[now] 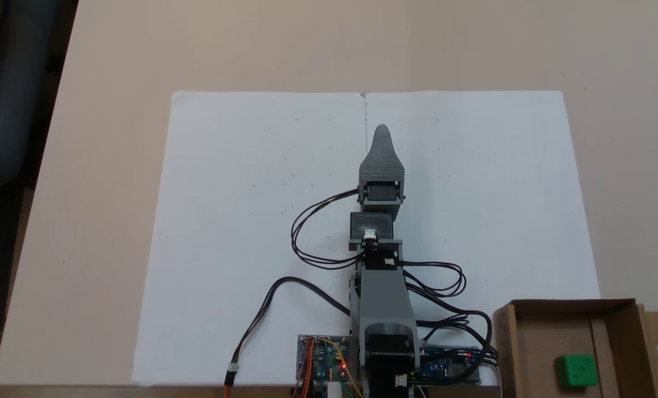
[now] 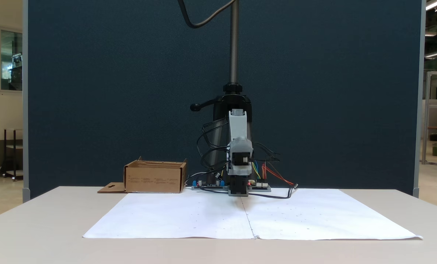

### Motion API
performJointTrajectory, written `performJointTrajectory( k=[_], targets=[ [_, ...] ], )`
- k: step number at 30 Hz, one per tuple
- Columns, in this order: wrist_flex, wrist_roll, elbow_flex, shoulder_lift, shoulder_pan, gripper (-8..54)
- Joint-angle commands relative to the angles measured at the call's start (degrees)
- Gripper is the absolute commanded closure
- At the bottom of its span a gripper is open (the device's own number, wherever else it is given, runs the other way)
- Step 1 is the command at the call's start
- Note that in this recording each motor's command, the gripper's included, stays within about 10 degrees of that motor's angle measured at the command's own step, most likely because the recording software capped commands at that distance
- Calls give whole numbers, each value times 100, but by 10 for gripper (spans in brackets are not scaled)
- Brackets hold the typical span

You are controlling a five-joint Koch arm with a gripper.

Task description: Grasp a green dice and put it in the bin.

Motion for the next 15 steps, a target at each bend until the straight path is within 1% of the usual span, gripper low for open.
performJointTrajectory(
  k=[1,12,15],
  targets=[
    [-965,-105,387,668,-70,11],
    [-2679,-105,387,659,-70,1],
    [-2672,-97,387,650,-35,2]
  ],
)
